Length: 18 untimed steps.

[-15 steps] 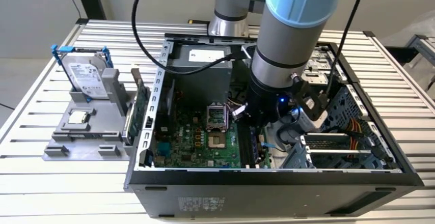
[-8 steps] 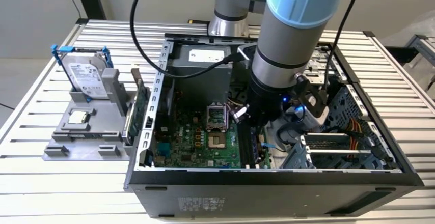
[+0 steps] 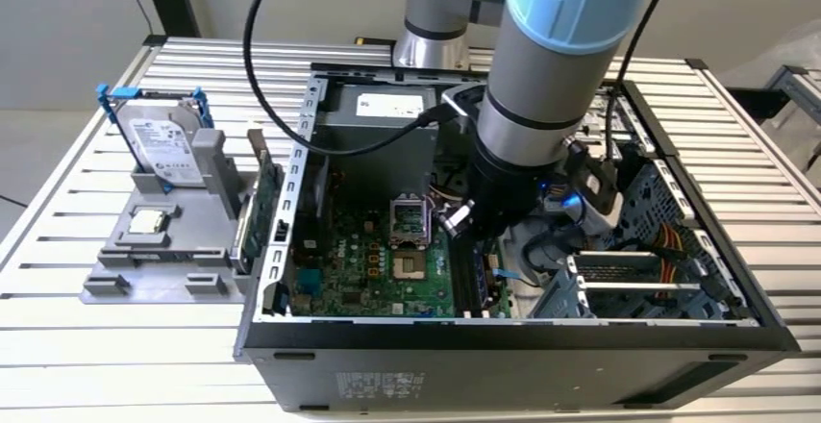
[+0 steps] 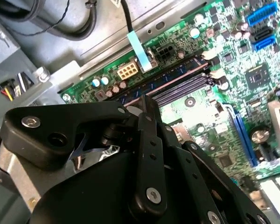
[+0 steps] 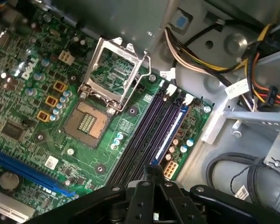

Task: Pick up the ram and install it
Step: 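Press down the ram until it locks into place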

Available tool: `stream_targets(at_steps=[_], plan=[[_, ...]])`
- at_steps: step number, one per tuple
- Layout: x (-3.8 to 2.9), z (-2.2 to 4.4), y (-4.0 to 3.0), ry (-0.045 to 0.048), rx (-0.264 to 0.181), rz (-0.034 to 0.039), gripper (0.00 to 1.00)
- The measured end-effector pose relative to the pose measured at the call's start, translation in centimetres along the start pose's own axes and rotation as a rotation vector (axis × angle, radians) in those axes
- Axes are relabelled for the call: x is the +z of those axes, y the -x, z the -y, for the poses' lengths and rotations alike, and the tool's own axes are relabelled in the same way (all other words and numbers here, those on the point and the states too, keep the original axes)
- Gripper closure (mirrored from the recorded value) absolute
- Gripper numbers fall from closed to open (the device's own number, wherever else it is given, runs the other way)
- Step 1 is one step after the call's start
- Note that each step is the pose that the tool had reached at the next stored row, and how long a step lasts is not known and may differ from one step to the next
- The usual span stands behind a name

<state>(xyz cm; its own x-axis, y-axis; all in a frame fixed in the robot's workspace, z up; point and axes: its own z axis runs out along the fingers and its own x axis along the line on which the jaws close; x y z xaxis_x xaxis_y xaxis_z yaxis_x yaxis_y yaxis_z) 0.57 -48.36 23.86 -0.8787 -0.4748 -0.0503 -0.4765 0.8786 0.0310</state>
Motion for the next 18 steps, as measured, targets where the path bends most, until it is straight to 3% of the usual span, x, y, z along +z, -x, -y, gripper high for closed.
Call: stream_targets(at_steps=[18], plan=[[0.01, 0.14, 0.26, 0.0115, -0.228, -0.0071, 1.0]])
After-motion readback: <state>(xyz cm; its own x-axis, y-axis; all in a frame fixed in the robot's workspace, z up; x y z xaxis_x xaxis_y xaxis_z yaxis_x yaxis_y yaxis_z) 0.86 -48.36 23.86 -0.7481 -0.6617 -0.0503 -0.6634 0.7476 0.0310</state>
